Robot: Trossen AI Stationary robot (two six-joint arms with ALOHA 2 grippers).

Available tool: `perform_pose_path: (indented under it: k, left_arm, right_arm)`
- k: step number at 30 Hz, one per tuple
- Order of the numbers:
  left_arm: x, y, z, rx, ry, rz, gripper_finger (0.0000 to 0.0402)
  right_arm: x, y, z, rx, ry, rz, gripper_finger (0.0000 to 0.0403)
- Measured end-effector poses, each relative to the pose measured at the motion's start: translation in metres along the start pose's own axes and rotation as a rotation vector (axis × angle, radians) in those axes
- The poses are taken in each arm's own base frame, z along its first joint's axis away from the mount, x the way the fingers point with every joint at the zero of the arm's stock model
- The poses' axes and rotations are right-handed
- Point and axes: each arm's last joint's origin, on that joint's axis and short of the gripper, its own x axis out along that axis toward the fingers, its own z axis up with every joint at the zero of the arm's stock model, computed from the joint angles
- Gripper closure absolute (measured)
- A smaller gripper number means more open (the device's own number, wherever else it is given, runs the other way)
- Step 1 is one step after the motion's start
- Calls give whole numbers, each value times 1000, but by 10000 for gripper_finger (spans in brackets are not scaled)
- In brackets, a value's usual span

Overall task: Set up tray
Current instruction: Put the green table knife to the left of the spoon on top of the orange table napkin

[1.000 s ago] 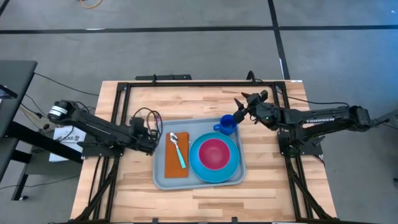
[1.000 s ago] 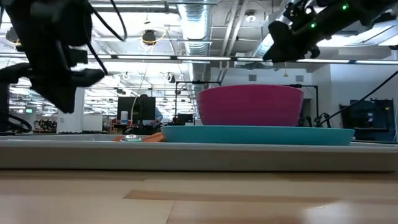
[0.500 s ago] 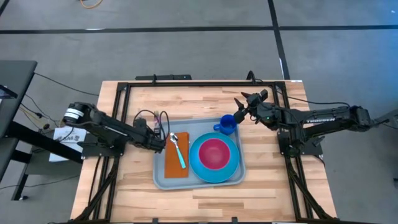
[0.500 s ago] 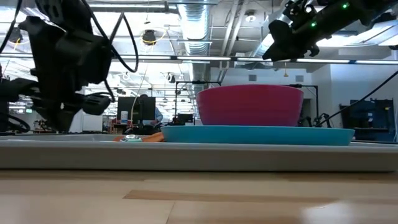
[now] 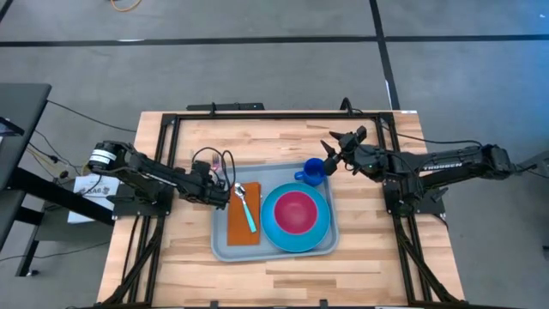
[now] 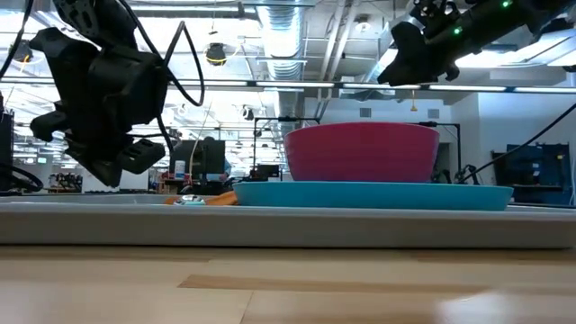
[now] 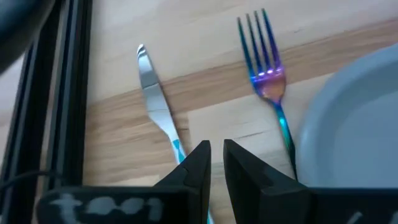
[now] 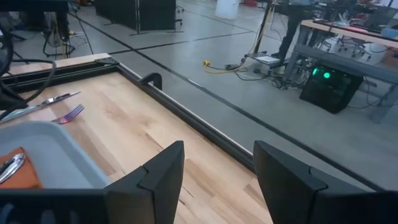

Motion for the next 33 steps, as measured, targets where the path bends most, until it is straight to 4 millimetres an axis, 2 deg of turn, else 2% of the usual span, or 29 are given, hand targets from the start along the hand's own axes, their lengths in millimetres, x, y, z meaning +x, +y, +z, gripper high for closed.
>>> perform_pose_path:
  k: [15, 20, 26, 29, 33]
  left_arm:
    - [0, -4, 0, -31, 8, -38, 388]
    - [0, -3, -2, -49, 64, -29, 384]
    - [0, 2, -1, -62, 40, 18, 336]
    - [2, 4, 1, -136, 39, 46, 299]
    - [5, 4, 0, -270, 124, 76, 262]
  right_arm:
    - [0, 0, -1, -6, 5, 1, 218]
    - [0, 0, -1, -6, 5, 1, 222]
    - [0, 0, -1, -6, 5, 2, 222]
    - [0, 0, -1, -9, 9, 2, 222]
    - [0, 0, -3, -20, 21, 1, 224]
